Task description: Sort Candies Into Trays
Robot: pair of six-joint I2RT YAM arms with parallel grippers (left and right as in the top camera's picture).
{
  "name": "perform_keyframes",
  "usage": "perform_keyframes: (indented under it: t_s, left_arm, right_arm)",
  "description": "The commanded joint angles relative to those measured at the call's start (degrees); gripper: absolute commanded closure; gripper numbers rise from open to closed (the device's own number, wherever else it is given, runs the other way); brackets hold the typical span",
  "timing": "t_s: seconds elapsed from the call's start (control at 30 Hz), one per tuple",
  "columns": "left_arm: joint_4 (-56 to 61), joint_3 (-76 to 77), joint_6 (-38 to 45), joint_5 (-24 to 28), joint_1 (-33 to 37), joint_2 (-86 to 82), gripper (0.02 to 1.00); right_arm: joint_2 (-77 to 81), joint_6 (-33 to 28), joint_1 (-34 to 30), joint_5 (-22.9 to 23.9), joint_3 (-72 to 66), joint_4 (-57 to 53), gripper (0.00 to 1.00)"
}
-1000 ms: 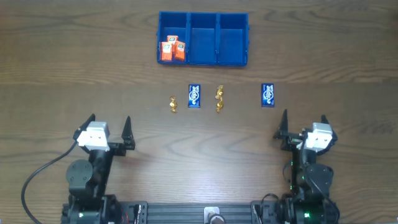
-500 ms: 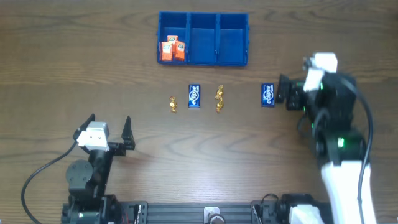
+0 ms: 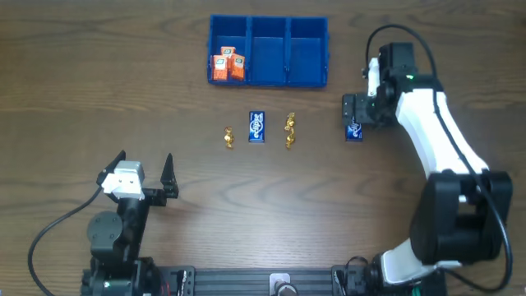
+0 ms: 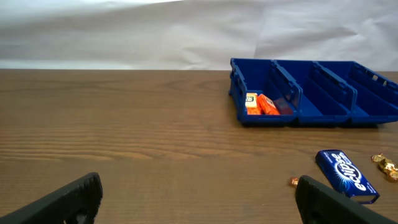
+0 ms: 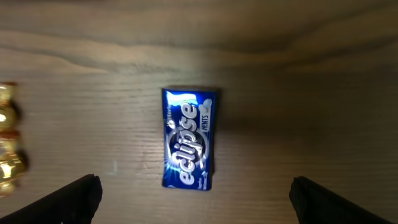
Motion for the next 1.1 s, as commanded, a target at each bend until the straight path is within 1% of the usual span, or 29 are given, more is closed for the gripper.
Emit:
perform_keyframes:
  t_s: [0.03,0.23,0.37,0.7,0.8,0.9,1.0,1.1]
  left_arm:
    - [-1.9,-1.2,0.8,1.0,0.0,-0.4,0.020]
    - [-1.9,-1.2,0.8,1.0,0.0,-0.4,0.023]
    - [-1.9,-1.2,0.8,1.0,0.0,-0.4,0.020]
    - [-1.9,-1.2,0.8,1.0,0.0,-0.4,0.020]
    - [-1.9,-1.2,0.8,1.0,0.0,-0.4,0.020]
    - [-1.9,-1.2,0.8,1.0,0.0,-0.4,0.020]
    - [-1.9,-1.2,0.8,1.0,0.0,-0.4,0.020]
    - [-1.9,-1.2,0.8,1.0,0.0,-0.4,0.023]
  right_arm:
    - [4.9,1.0,1.3,-0.2,1.1,1.8,0.003]
    - [8.2,1.0,3.1,-0.1,1.1,4.8,0.003]
    - [10.0,1.0,3.1,1.6,1.1,4.8,0.001]
    - [11.0,1.0,3.1,2.0,1.1,5.5,0.001]
    - [11.4,1.0,3.1,3.3,1.1,5.3,0.001]
    - [11.4,1.0,3.1,3.5,1.1,5.2,0.001]
    - [11.4,1.3,3.1,4.1,1.1,5.2,0.009]
    - [11.5,1.3,3.1,4.3,1.1,5.2,0.045]
